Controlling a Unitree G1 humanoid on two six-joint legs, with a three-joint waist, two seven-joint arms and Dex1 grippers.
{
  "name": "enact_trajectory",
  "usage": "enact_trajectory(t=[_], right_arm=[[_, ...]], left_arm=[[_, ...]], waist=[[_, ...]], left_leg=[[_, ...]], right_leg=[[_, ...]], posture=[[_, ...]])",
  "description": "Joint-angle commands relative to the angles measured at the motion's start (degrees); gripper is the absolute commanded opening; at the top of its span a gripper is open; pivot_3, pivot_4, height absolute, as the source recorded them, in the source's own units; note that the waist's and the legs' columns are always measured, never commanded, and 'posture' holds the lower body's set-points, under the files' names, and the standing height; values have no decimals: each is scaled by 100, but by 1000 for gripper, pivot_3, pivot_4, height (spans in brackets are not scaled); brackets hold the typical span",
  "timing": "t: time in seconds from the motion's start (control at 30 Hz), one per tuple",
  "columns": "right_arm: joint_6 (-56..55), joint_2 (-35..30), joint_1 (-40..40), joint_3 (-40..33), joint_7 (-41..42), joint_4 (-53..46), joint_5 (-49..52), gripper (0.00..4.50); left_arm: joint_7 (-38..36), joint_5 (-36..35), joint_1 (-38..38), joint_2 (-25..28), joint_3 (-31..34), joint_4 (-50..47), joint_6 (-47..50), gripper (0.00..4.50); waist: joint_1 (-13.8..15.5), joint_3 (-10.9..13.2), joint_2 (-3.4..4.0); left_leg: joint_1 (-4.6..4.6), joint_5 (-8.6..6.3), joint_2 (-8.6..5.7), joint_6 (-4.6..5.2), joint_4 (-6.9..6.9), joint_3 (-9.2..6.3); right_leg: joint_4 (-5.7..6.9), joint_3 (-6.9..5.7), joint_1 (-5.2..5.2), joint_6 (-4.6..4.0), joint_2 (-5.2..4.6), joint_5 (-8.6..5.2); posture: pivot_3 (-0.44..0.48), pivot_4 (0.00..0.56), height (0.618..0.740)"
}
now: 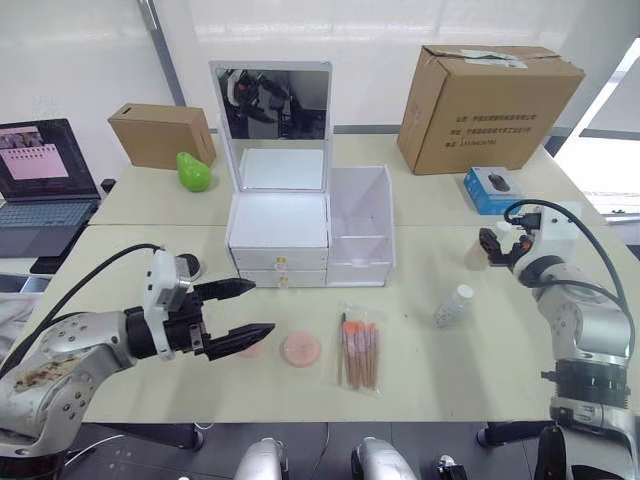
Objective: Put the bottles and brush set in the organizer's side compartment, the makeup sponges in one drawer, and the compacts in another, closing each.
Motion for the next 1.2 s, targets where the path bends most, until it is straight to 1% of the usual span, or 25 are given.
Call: enact_trajectory(t=[0.03, 0.13, 0.23, 0.33, 0.57, 0.6, 0.63, 0.8, 0.97, 1.07, 1.17, 1.2], right_arm=[[-299, -7, -210, -66, 124, 168, 57, 4476], [-488, 17, -346, -70, 149, 525, 6, 4476], [-613, 46, -461, -55, 212, 707, 27, 4476], [-702, 67, -530, -24, 257, 856, 4, 3943], [-896, 78, -621, 6, 283, 1083, -23, 1526], [-904, 77, -622, 12, 288, 1085, -23, 1209], [-915, 78, -619, 22, 296, 1075, -21, 1018], [-917, 87, -586, 34, 322, 910, 6, 1019], [-855, 67, -612, 19, 593, 191, 243, 1019], [-215, 9, -769, 49, 959, -861, 842, 1019], [479, -26, -894, 51, 1101, -1455, 1359, 1019], [874, 27, -1033, 152, 1125, -1787, 1675, 1019]], left_arm=[[486, -278, -371, 81, -62, -312, 406, 4500], [674, -265, -622, 178, -239, -504, 606, 4500], [845, -402, -861, 171, -374, -699, 722, 4500], [904, -422, -942, 162, -432, -762, 758, 4500], [952, -432, -914, 183, -473, -792, 731, 4500], [956, -436, -912, 186, -472, -792, 731, 4500], [959, -435, -911, 190, -470, -789, 728, 4500], [962, -437, -893, 196, -461, -783, 716, 4500], [915, -382, -833, 201, -482, -737, 687, 4500], [894, -379, -793, 202, -424, -637, 680, 4500], [870, -382, -761, 203, -364, -531, 672, 4500], [842, -337, -759, 212, -356, -458, 640, 4500]], waist=[[-5, 0, 0], [-27, 0, 0], [-41, 0, 0], [-45, 0, 0], [-40, 0, 0], [-40, 0, 0], [-39, 0, 0], [-41, 0, 0], [-43, 7, 12], [-47, 10, 16], [-71, 10, 16], [-70, 10, 16]], left_leg=[[0, 0, 0, 0, 0, 0], [1, 0, 0, 0, 1, -2], [0, 0, 0, 0, -2, -4], [0, 0, 0, 0, -2, -4], [1, 0, -1, 0, -1, -3], [0, 0, -1, 0, -1, -3], [0, 0, -1, 0, -1, -4], [1, 0, -1, 0, -1, -3], [-1, 0, -1, 0, -2, -3], [-1, 0, 0, 0, -6, -4], [0, 0, 3, 0, -8, -7], [0, 0, 3, 0, -9, -8]], right_leg=[[0, 1, 0, 0, 0, 0], [0, 2, 1, 1, 3, 0], [-2, 2, 0, 1, 6, 0], [-2, 2, 0, 1, 6, 0], [-2, 2, 1, 1, 6, 0], [-2, 2, 0, 1, 6, 0], [-2, 2, 1, 1, 6, 0], [-3, 2, 0, 1, 6, 0], [-3, 4, -2, 2, 6, 0], [-3, 3, -3, 2, 7, 0], [-3, 3, -3, 2, 9, 0], [-3, 1, -2, 2, 9, 0]], posture=[[0, 150, 740], [0, 150, 740], [0, 150, 740], [0, 150, 740], [0, 150, 740], [0, 150, 740], [0, 150, 740], [0, 150, 740], [0, 150, 740], [0, 150, 740], [0, 150, 740], [0, 150, 740]])
